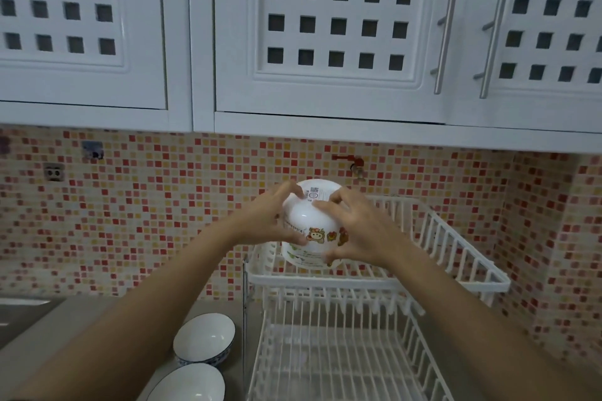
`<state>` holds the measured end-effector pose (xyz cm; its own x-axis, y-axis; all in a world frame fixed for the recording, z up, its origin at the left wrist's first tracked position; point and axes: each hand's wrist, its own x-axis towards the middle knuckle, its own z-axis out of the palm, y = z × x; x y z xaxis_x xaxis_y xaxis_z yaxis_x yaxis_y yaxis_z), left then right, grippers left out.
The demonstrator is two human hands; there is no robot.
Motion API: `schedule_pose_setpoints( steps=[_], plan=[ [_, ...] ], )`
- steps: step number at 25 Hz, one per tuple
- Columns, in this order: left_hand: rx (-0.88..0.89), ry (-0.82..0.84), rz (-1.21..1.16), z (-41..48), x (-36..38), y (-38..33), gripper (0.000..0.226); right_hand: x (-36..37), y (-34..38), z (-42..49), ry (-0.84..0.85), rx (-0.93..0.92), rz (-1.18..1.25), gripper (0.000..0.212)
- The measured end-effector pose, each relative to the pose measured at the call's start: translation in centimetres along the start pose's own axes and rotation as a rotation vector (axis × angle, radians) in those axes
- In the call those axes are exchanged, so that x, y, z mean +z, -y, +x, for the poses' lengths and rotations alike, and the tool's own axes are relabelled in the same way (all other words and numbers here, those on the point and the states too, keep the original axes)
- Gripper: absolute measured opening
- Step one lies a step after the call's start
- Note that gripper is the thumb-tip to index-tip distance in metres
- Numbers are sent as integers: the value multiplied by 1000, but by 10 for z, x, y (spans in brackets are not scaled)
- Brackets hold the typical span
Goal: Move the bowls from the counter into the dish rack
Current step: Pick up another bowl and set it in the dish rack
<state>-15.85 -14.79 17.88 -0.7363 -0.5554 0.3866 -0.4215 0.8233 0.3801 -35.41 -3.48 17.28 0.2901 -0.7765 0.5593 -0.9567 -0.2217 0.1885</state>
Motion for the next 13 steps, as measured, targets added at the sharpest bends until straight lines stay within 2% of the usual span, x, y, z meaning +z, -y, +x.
schedule_pose_setpoints(
  steps=[3,5,9,13],
  plan=[
    [17,10,135,-4,10,1,77,7,-16,-6,87,62,173,94],
    [23,16,164,-6,21,1,76,13,-27,-8,115,82,228,85],
    [7,77,191,-6,35,2,68,29,-32,-14,122,40,219,60],
    [66,129,202,-5,35,10,58,37,-34,-17,99,22,186,50]
  ],
)
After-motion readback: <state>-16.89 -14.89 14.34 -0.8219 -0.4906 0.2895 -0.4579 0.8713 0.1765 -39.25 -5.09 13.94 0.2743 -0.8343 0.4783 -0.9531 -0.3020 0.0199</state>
